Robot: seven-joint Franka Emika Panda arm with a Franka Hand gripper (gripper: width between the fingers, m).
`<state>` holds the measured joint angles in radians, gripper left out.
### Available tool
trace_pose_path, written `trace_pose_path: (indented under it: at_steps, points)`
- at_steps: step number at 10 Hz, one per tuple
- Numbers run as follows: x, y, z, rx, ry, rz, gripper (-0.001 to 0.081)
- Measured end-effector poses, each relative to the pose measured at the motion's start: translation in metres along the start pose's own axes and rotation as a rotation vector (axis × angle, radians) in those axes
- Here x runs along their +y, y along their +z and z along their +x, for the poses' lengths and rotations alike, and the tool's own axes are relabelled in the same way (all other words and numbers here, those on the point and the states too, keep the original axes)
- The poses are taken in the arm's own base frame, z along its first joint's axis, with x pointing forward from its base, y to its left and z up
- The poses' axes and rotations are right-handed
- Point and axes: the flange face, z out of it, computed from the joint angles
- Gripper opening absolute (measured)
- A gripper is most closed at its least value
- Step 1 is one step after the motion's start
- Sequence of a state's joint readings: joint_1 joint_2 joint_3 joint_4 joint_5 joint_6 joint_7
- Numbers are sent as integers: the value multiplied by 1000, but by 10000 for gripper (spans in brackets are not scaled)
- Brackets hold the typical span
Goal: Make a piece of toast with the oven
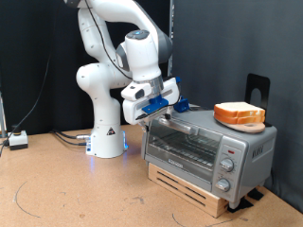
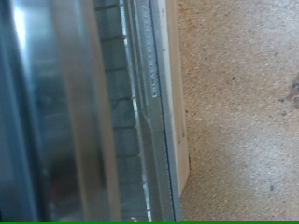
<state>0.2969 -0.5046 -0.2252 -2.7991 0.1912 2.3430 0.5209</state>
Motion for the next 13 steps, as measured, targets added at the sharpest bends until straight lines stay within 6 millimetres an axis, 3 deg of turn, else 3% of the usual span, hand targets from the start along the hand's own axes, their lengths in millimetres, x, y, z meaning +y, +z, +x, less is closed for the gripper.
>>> trace_pose_path:
  at_steps: [7, 13]
  points:
    - [33, -5, 38, 81, 52, -30, 809]
    - [65, 14, 82, 146, 104, -91, 809]
